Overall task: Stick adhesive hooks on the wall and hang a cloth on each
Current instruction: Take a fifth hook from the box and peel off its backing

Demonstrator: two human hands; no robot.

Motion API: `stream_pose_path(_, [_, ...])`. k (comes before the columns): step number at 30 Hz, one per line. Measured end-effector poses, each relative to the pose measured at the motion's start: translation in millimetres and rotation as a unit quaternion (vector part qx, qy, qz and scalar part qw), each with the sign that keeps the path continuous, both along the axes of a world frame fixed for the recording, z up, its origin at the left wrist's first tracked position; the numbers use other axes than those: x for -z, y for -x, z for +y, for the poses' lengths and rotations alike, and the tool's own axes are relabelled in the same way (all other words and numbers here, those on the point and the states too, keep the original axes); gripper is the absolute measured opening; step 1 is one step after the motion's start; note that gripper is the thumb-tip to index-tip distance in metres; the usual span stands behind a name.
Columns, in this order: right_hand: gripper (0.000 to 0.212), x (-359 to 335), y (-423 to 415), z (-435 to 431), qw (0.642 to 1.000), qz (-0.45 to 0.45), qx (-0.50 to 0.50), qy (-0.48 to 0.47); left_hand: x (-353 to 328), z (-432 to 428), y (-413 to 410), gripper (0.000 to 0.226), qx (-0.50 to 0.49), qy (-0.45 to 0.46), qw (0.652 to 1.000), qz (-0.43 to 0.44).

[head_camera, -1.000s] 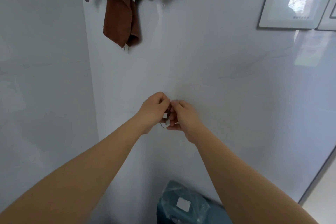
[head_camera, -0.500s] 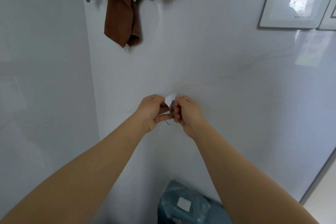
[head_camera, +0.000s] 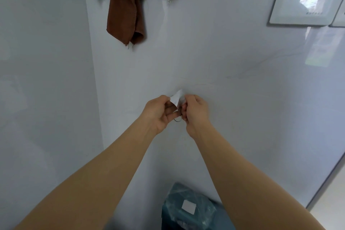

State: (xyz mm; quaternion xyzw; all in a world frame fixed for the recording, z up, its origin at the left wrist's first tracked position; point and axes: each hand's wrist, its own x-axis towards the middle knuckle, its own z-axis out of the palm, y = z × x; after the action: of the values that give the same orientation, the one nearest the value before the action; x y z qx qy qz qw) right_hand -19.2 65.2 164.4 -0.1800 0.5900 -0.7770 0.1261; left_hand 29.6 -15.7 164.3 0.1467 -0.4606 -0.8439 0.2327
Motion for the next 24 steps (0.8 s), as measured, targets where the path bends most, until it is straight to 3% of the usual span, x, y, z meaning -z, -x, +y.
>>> stream_pose_path(13, [0.033, 0.3, 0.1, -0.6, 0.999, -0.032, 0.015, 0.023, -3.6, -2.4, -1.0, 0.026, -0.003, -0.012, 1.0, -0.009])
stream_pose_path(16, [0.028, -3.8, 4.7, 7.2, 0.998, 0.011, -0.044, -0.05, -3.9, -9.2, -4.6, 0.014, 0.02, 0.084, 0.996, -0.022])
stream_pose_path(19, [0.023, -9.5, 7.1, 11.9, 0.989, 0.048, -0.069, -0.123, -6.0, -11.0, -10.7, 0.017, 0.058, 0.185, 0.981, -0.031])
stream_pose_path(24, [0.027, -8.3, 5.9, 9.4, 0.992, 0.071, -0.045, -0.092, -0.4, -12.0, -14.0, 0.026, 0.119, 0.094, 0.988, -0.006])
